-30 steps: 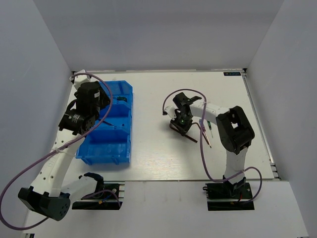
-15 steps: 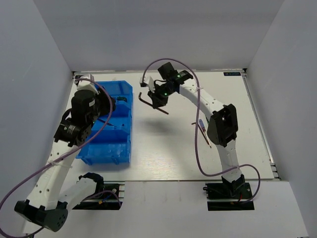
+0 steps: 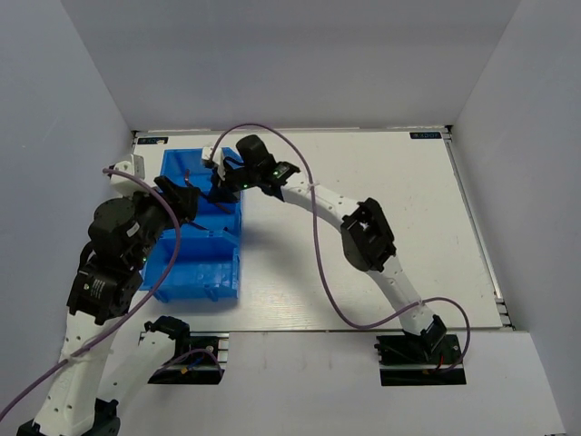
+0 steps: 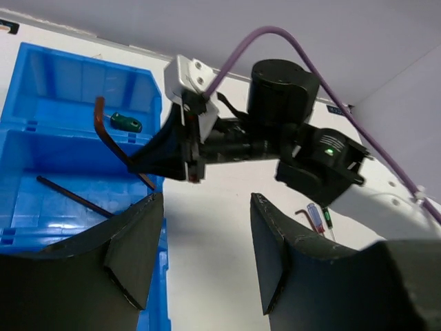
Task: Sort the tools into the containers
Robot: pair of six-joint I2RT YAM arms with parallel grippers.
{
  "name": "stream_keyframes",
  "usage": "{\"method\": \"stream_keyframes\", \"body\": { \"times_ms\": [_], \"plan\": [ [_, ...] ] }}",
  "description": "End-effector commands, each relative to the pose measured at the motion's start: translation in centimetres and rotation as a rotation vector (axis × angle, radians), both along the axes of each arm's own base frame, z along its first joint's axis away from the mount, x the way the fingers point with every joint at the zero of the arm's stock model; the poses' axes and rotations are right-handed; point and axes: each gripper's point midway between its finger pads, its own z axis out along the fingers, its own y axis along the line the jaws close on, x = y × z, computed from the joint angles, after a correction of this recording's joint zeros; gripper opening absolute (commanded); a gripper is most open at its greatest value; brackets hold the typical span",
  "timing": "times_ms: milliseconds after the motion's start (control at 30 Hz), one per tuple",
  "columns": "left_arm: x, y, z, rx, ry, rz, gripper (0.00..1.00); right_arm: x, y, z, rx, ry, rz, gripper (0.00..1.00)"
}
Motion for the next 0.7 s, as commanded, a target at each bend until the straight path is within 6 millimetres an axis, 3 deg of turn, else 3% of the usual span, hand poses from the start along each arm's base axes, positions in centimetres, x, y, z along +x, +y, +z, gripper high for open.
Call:
{"method": "stream_keyframes", "body": {
  "times_ms": [0,33,67,100,133,200,333,367,400,433,467,500,533,567,600,633,667],
  "plan": [
    [-1.2,0.2,-0.6,0.014,0.034,-0.011,0.63,0.6,3.7,7.8,0.253,-0.09,-0.002,0.0],
    [-1.4,0.3,-0.4,0.011,0.026,-0.011,0.63,0.5,4.4,5.7,0.226,-0.075,-0.005,0.0],
    [-1.5,0.3,-0.7,0.015,0.039,-0.011,0.63,0.5,4.6,5.3,0.218,-0.071,-0.02,0.0],
    [-1.6,0.3,-0.9,0.019,0.049,-0.011,0.63,0.0,4.7,3.7,0.191,-0.048,-0.022,0.0],
    [-1.6,0.3,-0.9,0.019,0.049,-0.011,0.65,0.2,4.6,3.1,0.18,-0.034,-0.041,0.1],
    [-1.6,0.1,-0.9,0.017,0.049,-0.022,0.65,0.3,4.0,1.8,0.164,-0.015,-0.06,0.51],
    [-1.2,-1.0,-2.4,0.013,0.067,-0.073,0.65,1.5,1.4,6.1,0.207,-0.03,-0.143,0.57],
    [-1.1,-1.3,-2.6,0.01,0.065,-0.087,0.65,2.7,0.2,6.0,0.196,-0.015,-0.179,0.57],
    [-0.5,-1.7,-2.6,0.006,0.058,-0.1,0.65,2.9,-0.6,6.0,0.177,0.005,-0.202,0.57],
    [-0.3,-2.4,-3.4,0.004,0.073,-0.132,0.63,3.1,-2.0,8.1,0.181,-0.004,-0.249,0.54],
    [0.0,-2.8,-3.8,0.002,0.08,-0.15,0.56,4.7,-3.8,8.4,0.169,0.006,-0.302,0.49],
    [0.9,-3.5,-4.4,0.003,0.097,-0.168,0.49,4.4,-5.7,5.1,0.059,0.08,-0.342,0.28],
    [1.2,-4.3,-5.4,-0.005,0.13,-0.202,0.38,5.5,-7.6,6.6,0.04,0.049,-0.452,0.12],
    [1.6,-4.8,-5.9,-0.006,0.15,-0.222,0.16,6.5,-10.2,7.8,0.02,0.019,-0.509,0.0],
    [2.0,-5.5,-7.1,-0.005,0.182,-0.25,0.07,6.0,-12.3,8.1,-0.034,0.019,-0.545,0.0],
    [2.3,-6.6,-7.9,-0.016,0.196,-0.305,0.0,5.8,-15.6,3.7,-0.179,0.054,-0.623,0.0],
    [3.1,-7.4,-9.5,-0.015,0.245,-0.33,0.0,5.9,-18.7,6.1,-0.177,0.006,-0.668,0.0]
  ]
}}
